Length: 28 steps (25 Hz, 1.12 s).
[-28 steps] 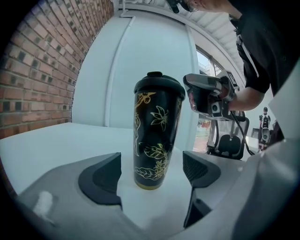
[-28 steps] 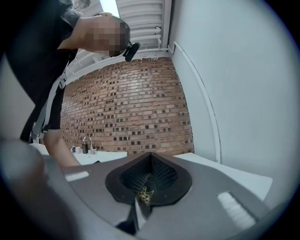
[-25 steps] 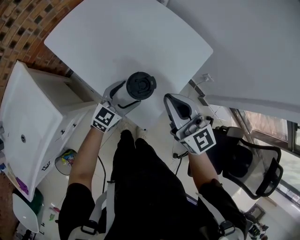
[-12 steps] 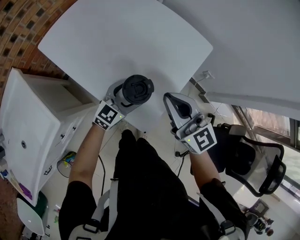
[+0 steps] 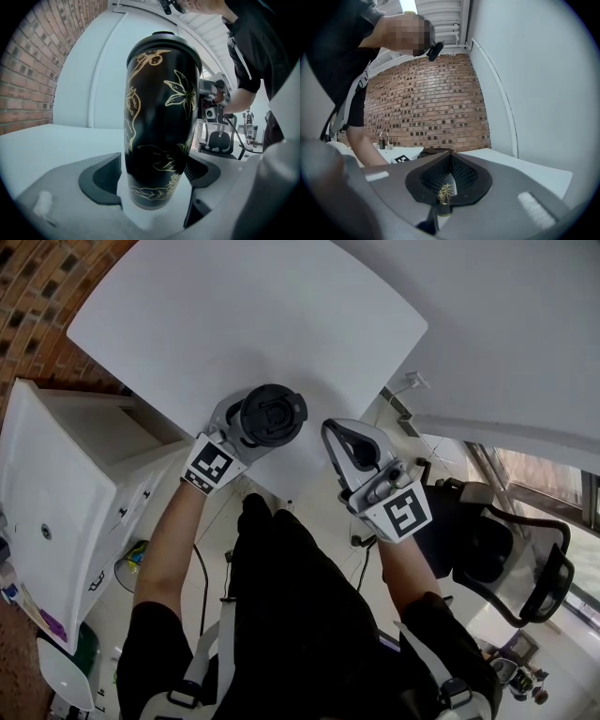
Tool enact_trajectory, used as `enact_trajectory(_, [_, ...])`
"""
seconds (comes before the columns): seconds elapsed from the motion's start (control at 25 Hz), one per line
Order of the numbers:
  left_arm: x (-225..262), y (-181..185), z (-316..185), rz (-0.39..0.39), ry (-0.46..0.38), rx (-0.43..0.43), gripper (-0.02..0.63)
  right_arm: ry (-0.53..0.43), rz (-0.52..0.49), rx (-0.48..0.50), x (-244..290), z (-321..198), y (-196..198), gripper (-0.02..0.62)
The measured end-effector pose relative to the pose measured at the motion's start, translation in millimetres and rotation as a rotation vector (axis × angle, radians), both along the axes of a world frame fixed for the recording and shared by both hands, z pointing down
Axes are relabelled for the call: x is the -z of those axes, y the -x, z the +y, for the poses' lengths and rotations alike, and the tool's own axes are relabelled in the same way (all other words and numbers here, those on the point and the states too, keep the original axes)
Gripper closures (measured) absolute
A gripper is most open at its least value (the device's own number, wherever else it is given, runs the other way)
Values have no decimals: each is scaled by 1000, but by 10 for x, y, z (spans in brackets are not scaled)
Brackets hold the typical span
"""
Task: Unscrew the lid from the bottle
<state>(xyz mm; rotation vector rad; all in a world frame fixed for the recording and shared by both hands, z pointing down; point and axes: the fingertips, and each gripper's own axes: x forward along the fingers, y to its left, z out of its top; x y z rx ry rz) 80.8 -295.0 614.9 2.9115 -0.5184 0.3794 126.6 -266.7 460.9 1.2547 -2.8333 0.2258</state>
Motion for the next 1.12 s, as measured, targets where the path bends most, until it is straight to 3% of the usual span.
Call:
enact_trajectory(0.12, [-1, -12, 7, 2, 5, -8, 192, -1, -13, 23, 0, 30, 37, 524])
enact_trajectory(0.28, [-2, -25, 33, 5, 9, -30, 224, -18, -17, 91, 9, 59, 212, 264])
enact_trajectory(0.4, [0, -18, 40, 5, 9, -31, 227, -38, 11, 105, -14, 6, 379, 165])
enact_trajectory(1.12, [-8, -41, 47, 3, 12, -21, 229, -59, 58, 132, -193, -259, 872, 137])
